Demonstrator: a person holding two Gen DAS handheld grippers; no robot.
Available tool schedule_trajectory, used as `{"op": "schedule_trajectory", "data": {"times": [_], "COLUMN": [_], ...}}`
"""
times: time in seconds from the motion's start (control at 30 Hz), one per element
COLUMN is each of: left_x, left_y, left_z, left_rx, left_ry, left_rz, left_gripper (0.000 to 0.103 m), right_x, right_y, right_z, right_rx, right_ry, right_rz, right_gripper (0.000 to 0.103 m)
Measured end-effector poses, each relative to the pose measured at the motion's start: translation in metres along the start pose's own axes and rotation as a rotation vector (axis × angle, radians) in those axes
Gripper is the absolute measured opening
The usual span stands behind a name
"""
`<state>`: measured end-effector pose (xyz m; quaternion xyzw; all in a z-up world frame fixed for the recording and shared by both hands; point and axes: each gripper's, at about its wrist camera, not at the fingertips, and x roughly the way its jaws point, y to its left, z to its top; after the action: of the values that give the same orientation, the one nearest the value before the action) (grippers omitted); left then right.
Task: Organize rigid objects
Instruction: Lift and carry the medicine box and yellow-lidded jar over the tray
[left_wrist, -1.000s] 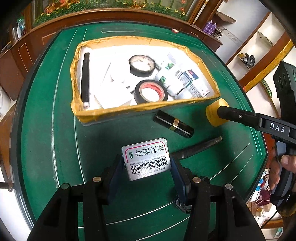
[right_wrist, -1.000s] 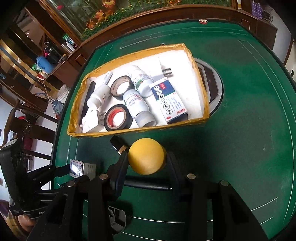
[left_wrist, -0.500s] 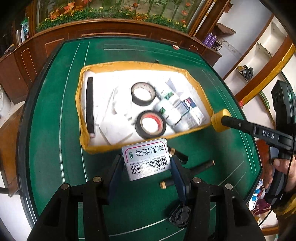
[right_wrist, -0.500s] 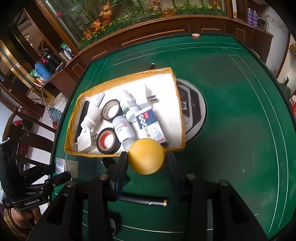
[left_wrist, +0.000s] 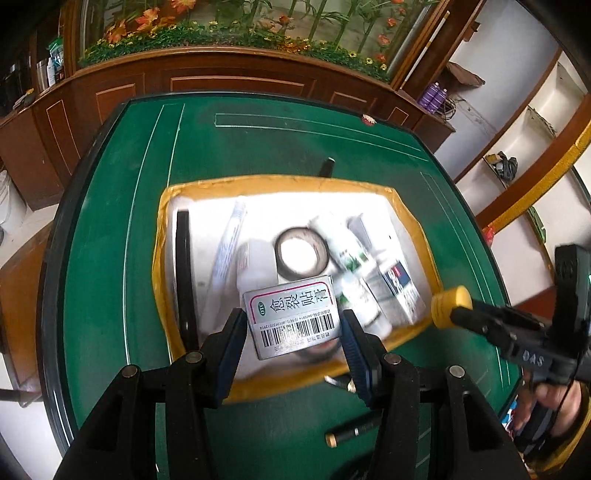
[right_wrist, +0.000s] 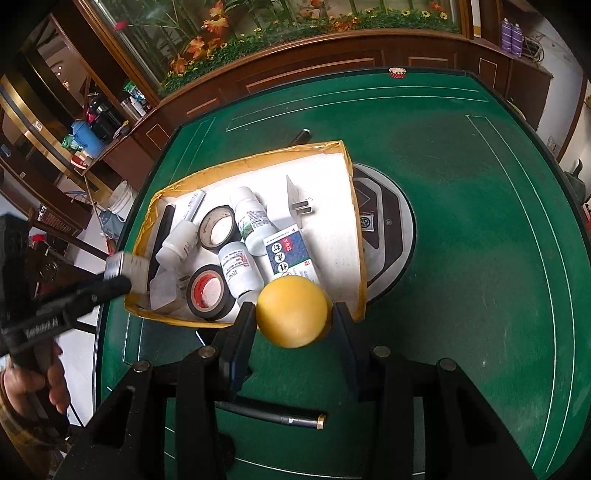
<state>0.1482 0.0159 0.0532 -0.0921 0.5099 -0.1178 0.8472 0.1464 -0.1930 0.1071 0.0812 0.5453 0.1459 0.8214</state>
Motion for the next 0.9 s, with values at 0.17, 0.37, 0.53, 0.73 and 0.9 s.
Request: {"op": "schedule_trajectory", "data": {"times": [0.17,0.37,0.53,0.73,0.9], "left_x": [0.015,0.034,0.051,0.069,0.082], "left_y": [-0.001,-0.001,0.002,0.007,0.008], "left_z": [0.019,0.036,0.051,0.065,0.078], "left_rx": [-0.003,0.003,-0.013,-0.052,-0.069], "left_ry": [-0.004,0.0,0.009,0.02,0.023], "left_rz": [0.012,0.036,0.048,0.053,0.06], "left_gripper": [0.055,0.055,0.055,0.054,0.054], "right_x": [0.004,0.009,0.015,0.026,0.034], "right_y": [-0.002,-0.005,-0.005,-0.008,-0.012], "right_z": [0.007,0.019,0.029,0.038,0.046], "right_rx": [-0.005,-0.016,-0.029,-0.035,-0.044], "right_ry": [0.003,0.005,0.003,0.011,0.018], "right_rz": [0.003,0.006,0.013,0.021,0.015], "right_gripper": [0.041,0.041,0.041,0.041,0.041]}}
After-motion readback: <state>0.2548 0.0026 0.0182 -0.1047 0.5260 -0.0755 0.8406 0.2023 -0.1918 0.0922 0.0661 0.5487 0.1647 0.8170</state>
